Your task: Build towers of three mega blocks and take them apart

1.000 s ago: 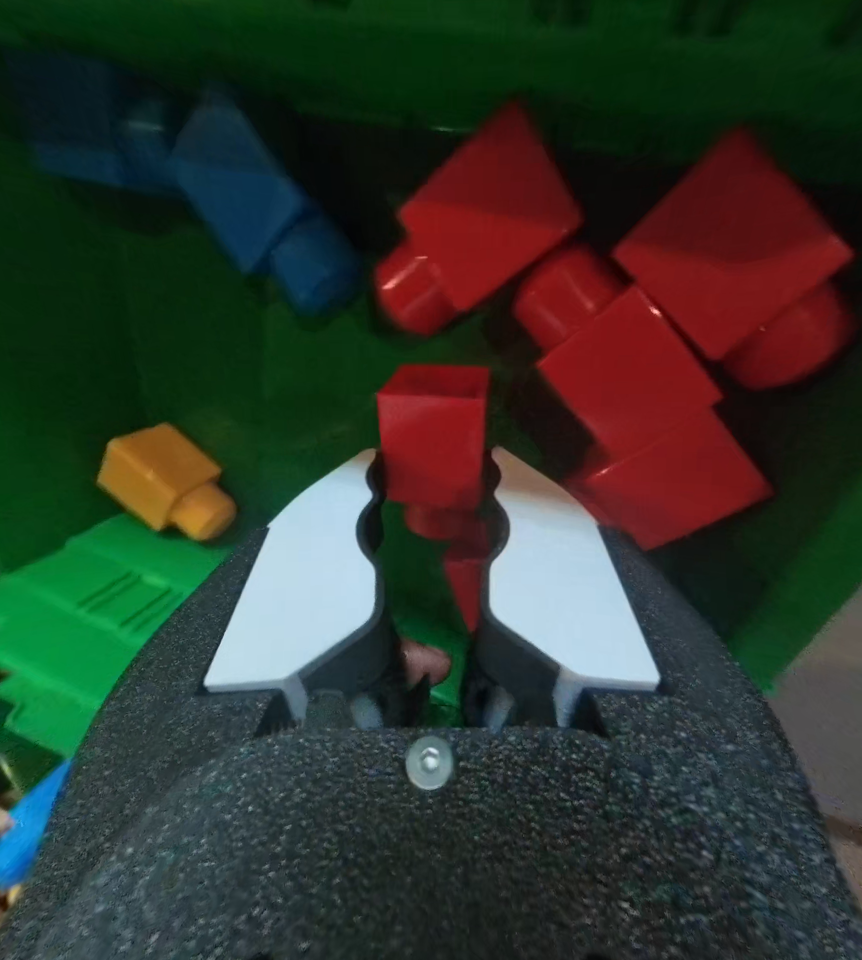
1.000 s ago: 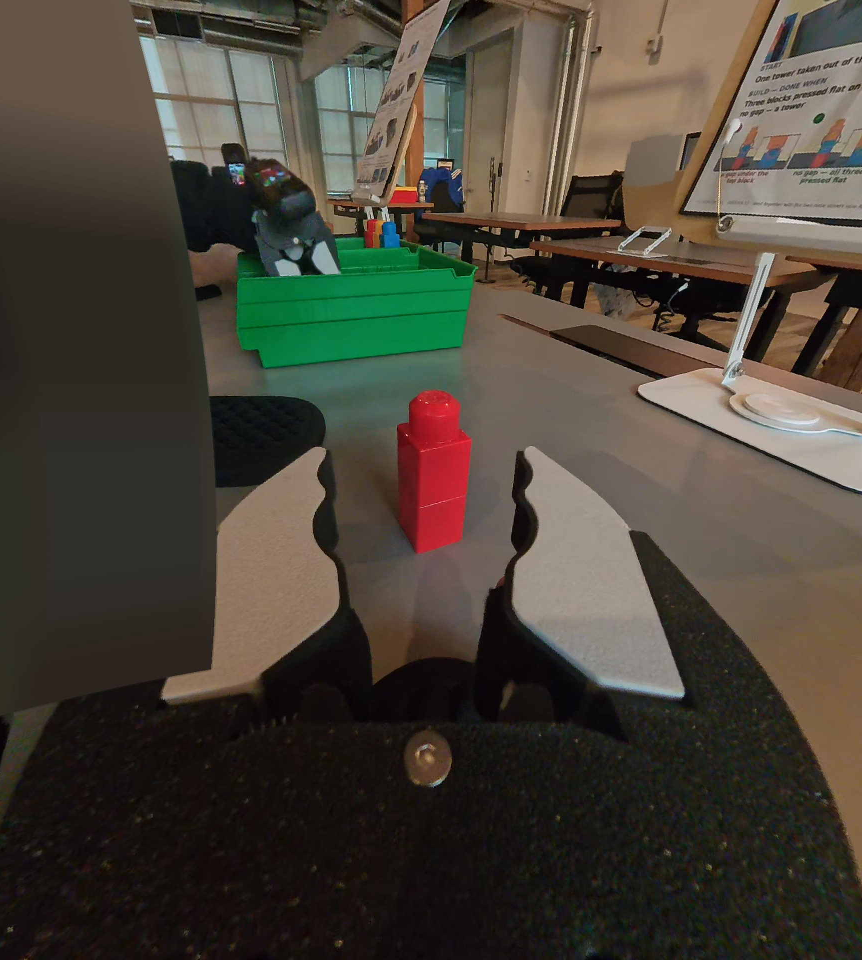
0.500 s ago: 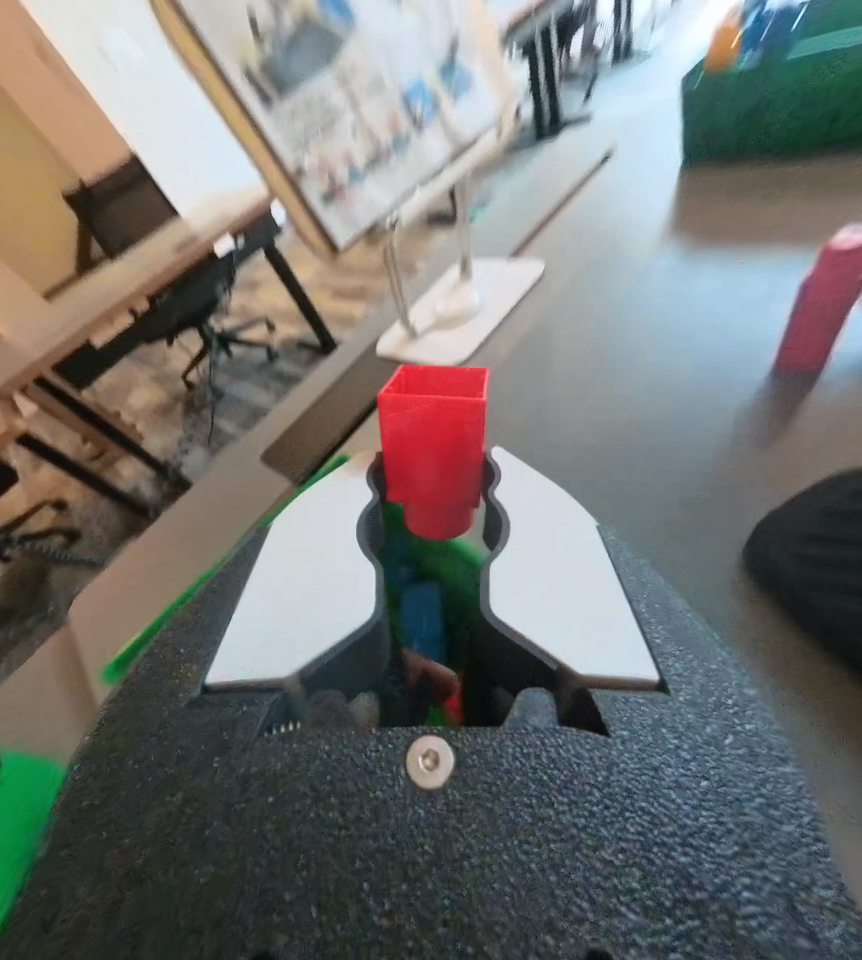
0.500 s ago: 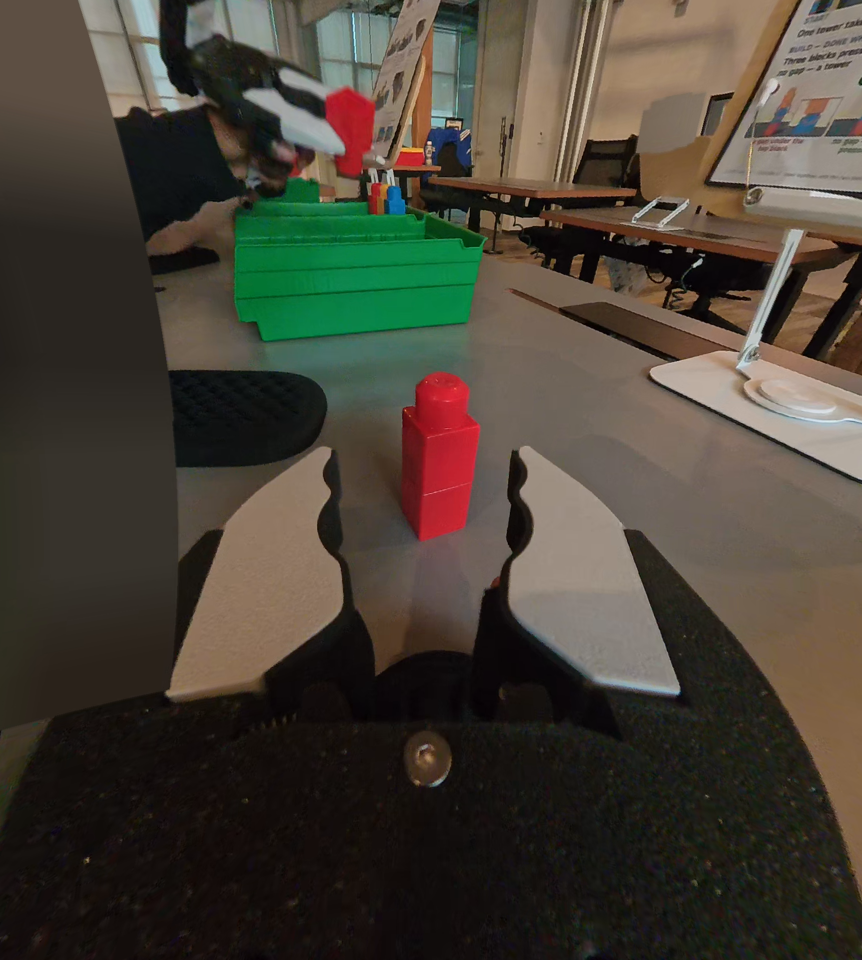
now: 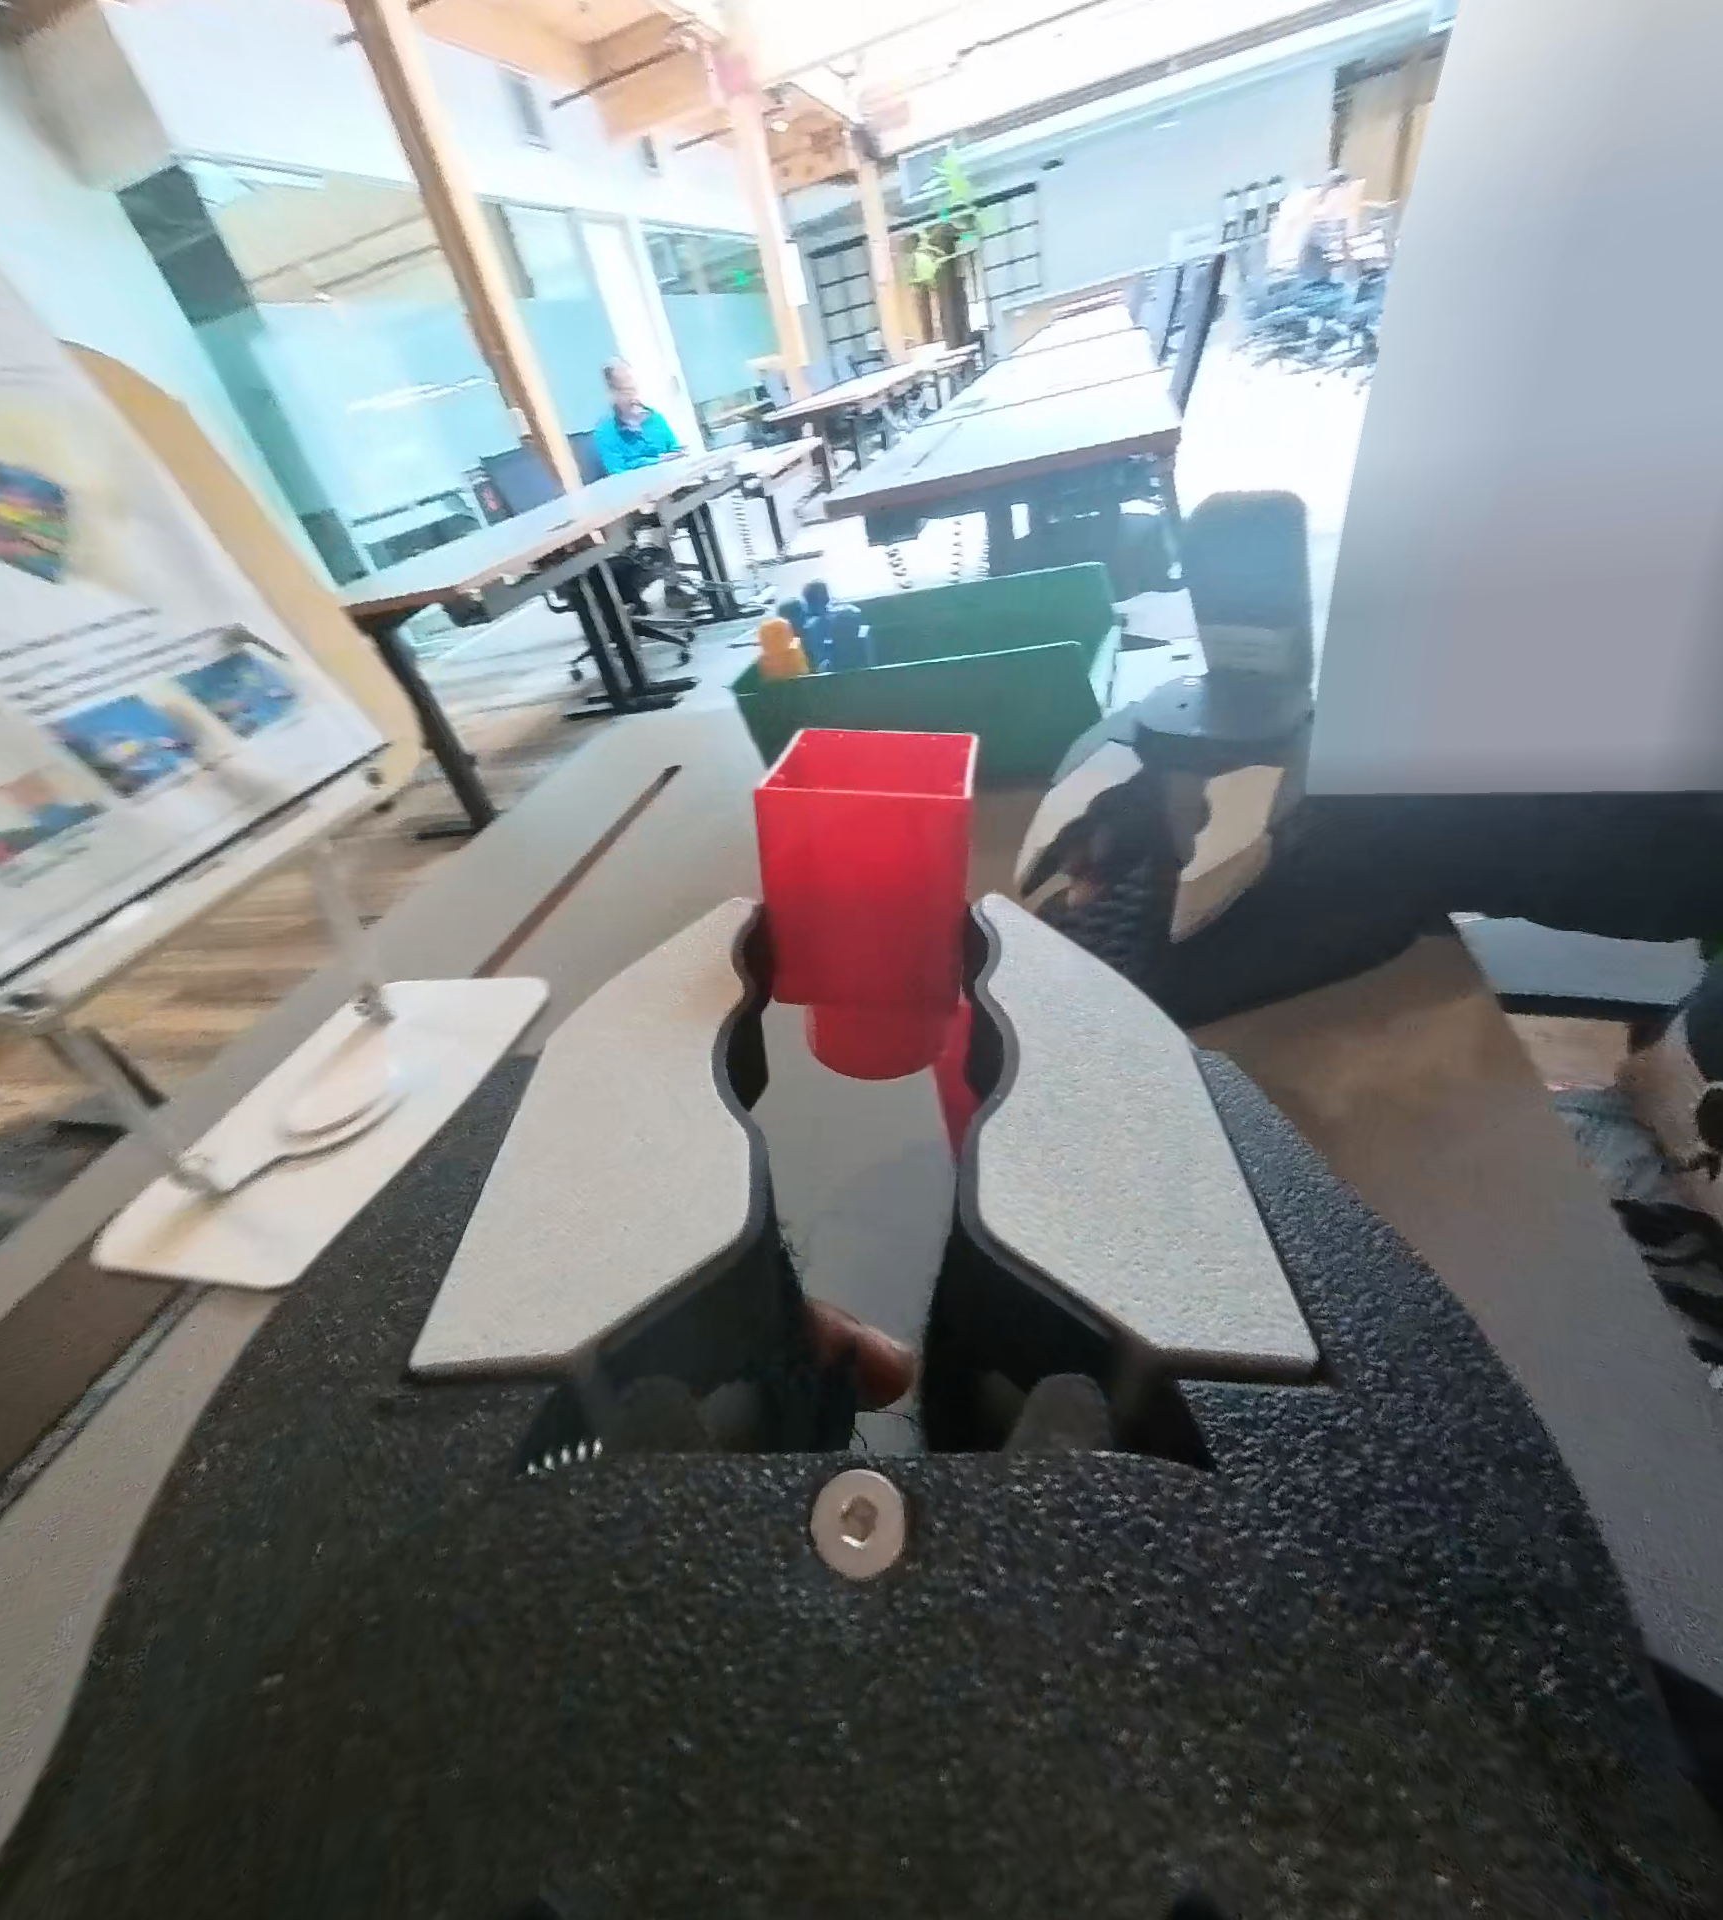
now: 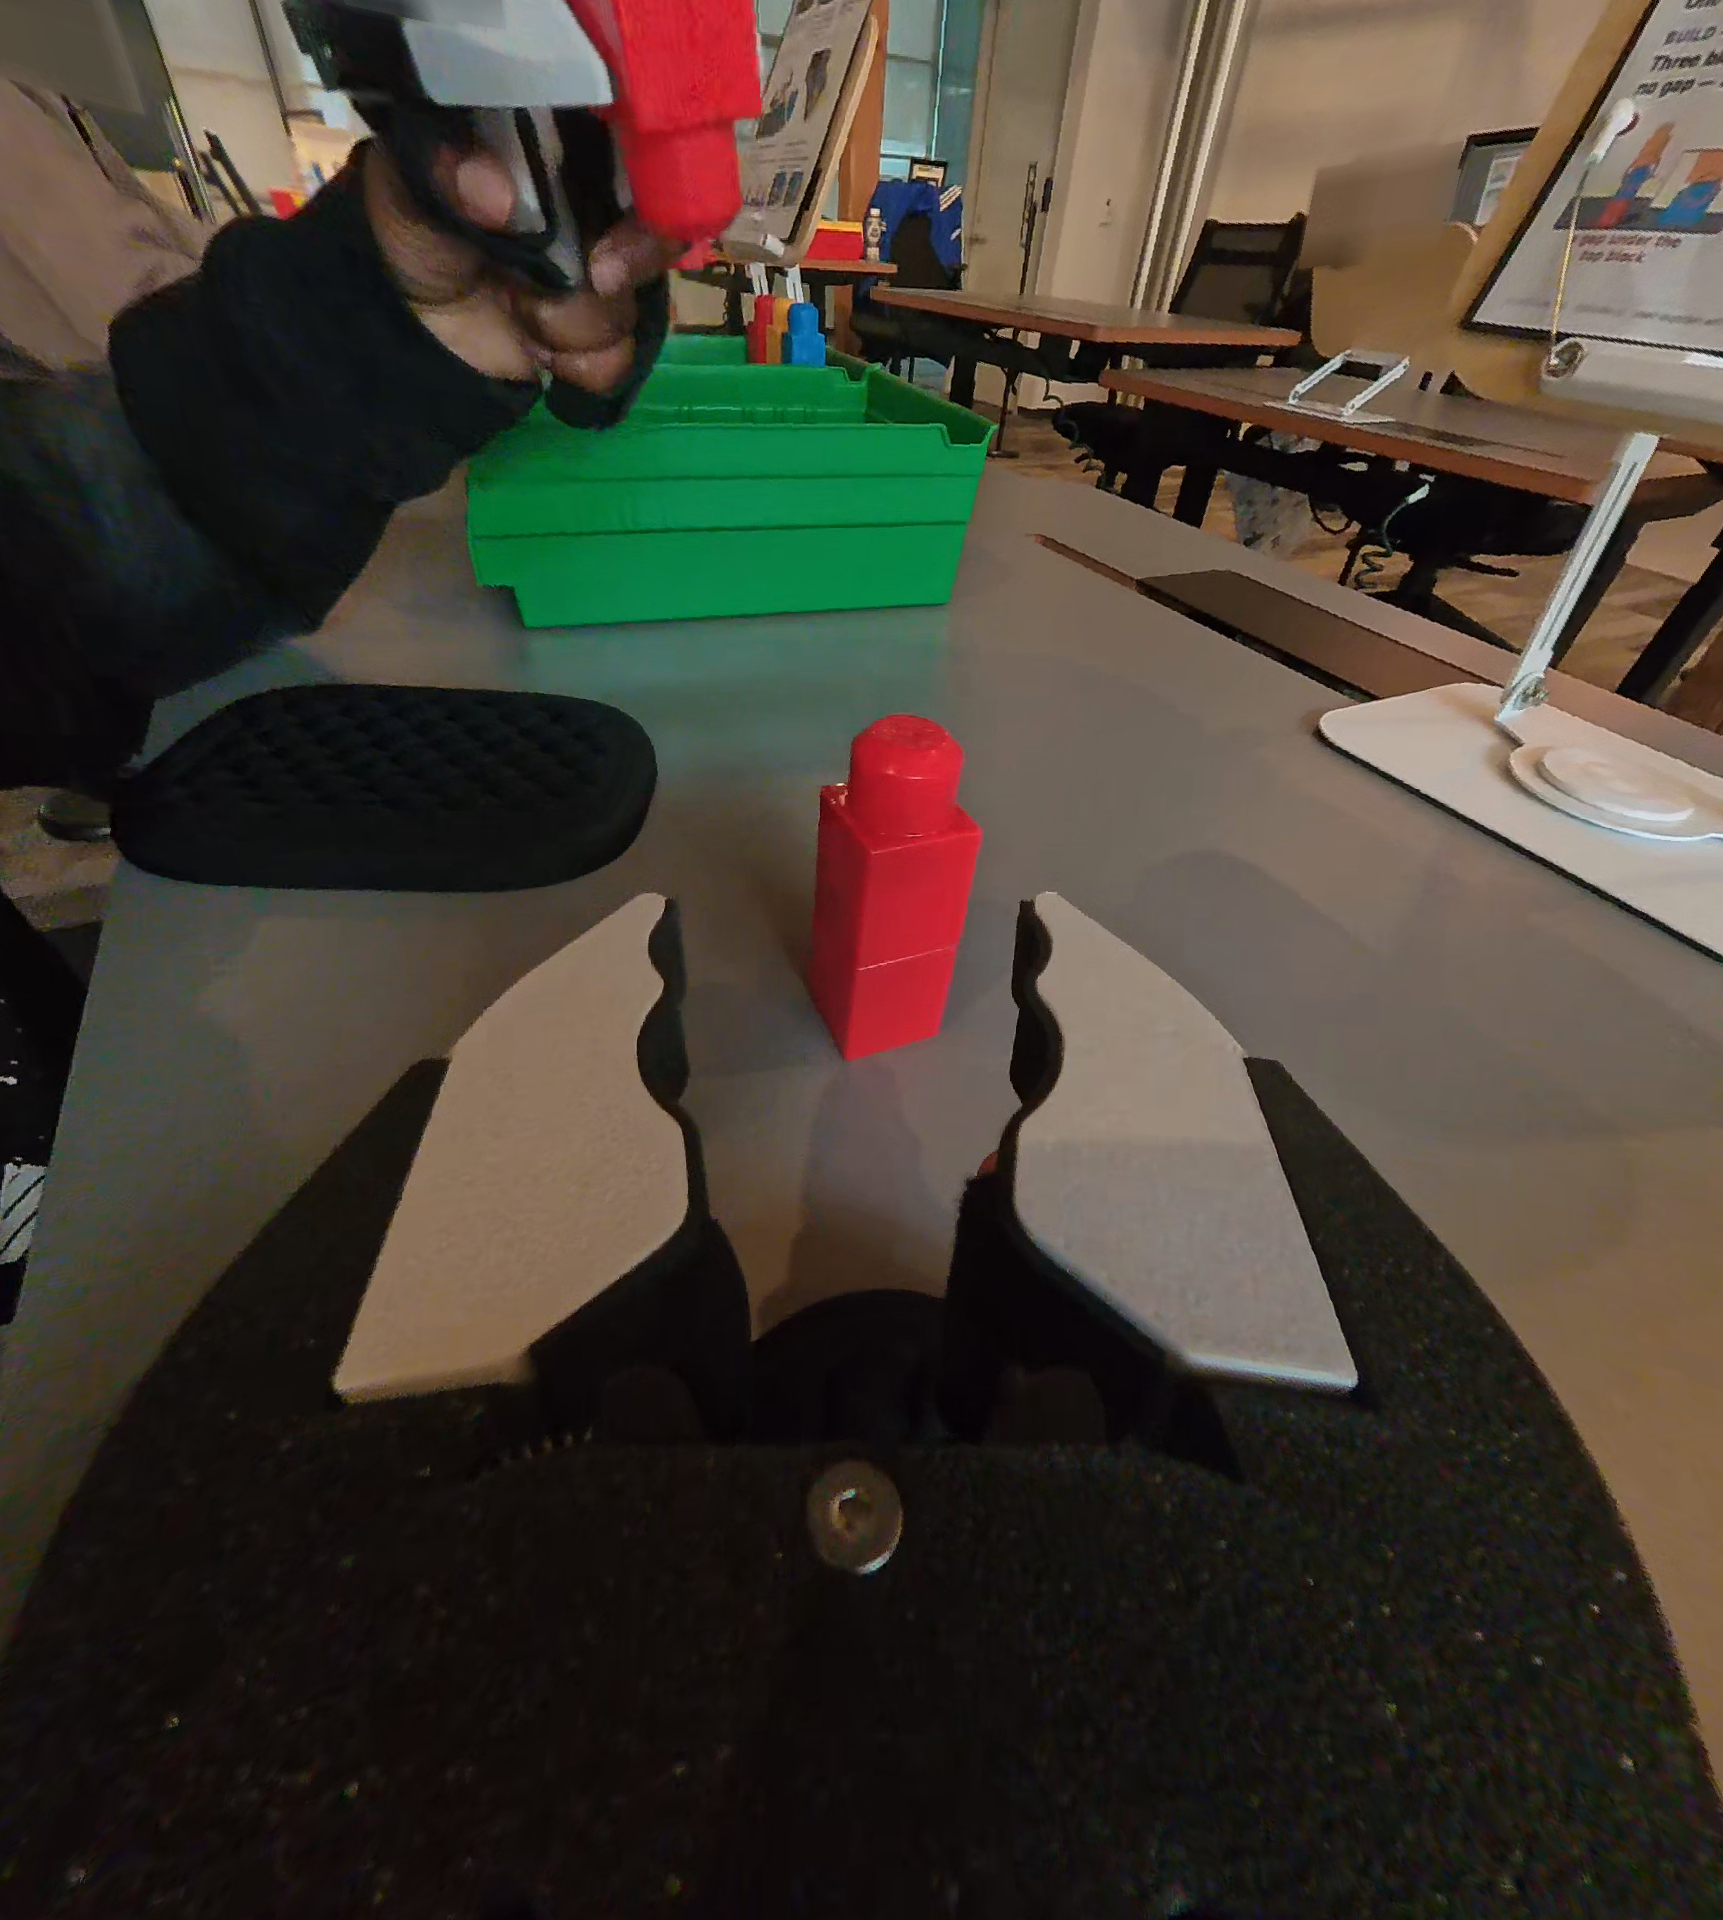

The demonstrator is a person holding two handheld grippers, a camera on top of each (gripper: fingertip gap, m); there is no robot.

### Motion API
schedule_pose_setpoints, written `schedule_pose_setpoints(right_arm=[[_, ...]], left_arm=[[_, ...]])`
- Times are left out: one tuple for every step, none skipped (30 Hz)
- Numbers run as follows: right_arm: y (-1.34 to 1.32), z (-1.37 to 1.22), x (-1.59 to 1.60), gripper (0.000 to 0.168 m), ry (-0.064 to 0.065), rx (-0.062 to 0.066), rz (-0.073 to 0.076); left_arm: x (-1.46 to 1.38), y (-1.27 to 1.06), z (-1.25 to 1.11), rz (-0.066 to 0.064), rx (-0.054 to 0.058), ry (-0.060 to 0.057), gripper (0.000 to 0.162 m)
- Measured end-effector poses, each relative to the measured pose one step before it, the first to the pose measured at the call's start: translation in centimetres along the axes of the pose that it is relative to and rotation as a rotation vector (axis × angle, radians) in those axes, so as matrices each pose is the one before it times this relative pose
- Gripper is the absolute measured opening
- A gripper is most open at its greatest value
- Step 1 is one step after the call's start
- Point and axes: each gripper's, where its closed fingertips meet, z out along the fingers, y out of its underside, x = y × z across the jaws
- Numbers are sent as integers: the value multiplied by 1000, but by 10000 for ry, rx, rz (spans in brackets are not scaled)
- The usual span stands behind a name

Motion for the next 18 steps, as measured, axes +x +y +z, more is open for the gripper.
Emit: schedule_pose_setpoints(right_arm=[[40, 34, -38, 61, -13, -40, -30], [23, 21, -42, 61, -7, -25, -37], [17, 11, -49, 61, -8, -11, -38], [-4, -7, -32, 61, 0, -7, -27], [10, 2, -38, 61, -8, -3, -21], [10, -10, -25, 61, -11, -9, -12], [26, 6, -29, 61, -9, -16, -9], [20, 17, -52, 61, -24, -22, -22], [20, 32, -45, 61, -29, -32, -18], [5, 43, -32, 61, -41, -35, -2], [-38, 24, -65, 62, -78, -29, 13], [-216, 17, -36, 62, -74, 29, -1], [-586, 15, -51, 62, -66, 185, -28], [-978, 30, -154, 61, -137, 312, -10], [-1222, 116, -249, 60, -217, 336, -6], [-1311, 250, -274, 58, -251, 293, -18], [-1254, 393, -281, 58, -261, 218, -39], [-1095, 513, -306, 58, -288, 118, -56]], left_arm=[[530, 240, 780, -121, 26, 216, 35], [503, 176, 710, -124, 93, 215, 35], [425, 152, 648, -137, 141, 180, 35], [367, 173, 590, -145, 143, 155, 35], [301, 189, 539, -157, 152, 143, 35], [266, 204, 481, -174, 150, 143, 35], [259, 181, 430, -182, 164, 146, 35], [246, 155, 344, -183, 179, 142, 35], [175, 180, 297, -160, 131, 96, 35], [93, 248, 254, -86, 62, 36, 35], [72, 252, 215, -12, 26, 20, 35], [111, 209, 190, -26, 21, 44, 35], [118, 192, 170, -81, -2, 74, 35], [103, 206, 156, -74, -35, 67, 35], [50, 203, 132, -28, -43, 35, 35], [26, 164, 122, -9, -37, 17, 35], [50, 120, 96, -8, -21, 23, 35], [92, 97, 87, -4, -20, 36, 35]])
